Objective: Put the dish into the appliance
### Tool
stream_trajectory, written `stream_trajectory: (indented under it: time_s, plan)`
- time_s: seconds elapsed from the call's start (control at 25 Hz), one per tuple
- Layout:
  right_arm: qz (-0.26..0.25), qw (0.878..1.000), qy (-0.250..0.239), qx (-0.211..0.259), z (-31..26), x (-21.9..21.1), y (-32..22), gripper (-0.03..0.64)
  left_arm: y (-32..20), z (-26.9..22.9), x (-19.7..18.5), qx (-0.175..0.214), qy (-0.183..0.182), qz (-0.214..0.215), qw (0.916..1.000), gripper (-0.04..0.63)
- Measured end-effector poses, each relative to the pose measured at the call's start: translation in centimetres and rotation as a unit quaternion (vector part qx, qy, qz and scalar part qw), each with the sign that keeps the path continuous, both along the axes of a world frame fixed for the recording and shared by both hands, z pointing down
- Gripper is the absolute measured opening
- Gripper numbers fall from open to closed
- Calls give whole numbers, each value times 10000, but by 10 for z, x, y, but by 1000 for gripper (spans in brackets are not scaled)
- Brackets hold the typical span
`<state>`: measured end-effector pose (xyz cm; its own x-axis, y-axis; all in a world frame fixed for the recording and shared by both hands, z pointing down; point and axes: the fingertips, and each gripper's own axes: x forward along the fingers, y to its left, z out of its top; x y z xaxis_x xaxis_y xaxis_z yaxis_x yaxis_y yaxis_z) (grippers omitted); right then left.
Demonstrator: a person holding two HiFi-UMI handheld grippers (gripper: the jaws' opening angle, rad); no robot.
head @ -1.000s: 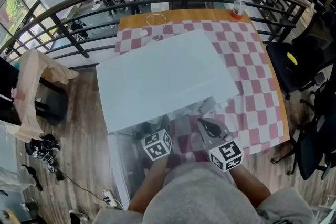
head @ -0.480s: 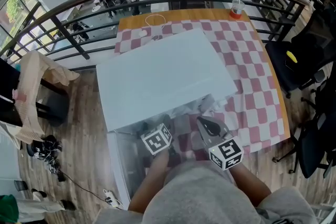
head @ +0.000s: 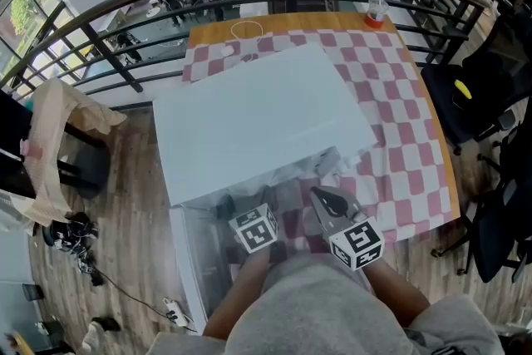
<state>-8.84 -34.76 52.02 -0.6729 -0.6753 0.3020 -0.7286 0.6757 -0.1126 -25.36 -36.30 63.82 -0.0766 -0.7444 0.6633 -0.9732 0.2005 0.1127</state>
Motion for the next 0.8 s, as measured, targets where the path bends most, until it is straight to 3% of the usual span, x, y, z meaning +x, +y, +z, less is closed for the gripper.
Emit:
stream_trajectory:
  time_s: [0.6, 0.8]
  plan:
    - [89, 10000, 3, 29, -2, 8, -5, -2, -13, -4, 0, -14, -85, 4, 10000, 386]
    - [86, 10000, 47, -14, 2, 7, -1, -2, -16, -6, -6, -27, -262, -65, 9996, 296]
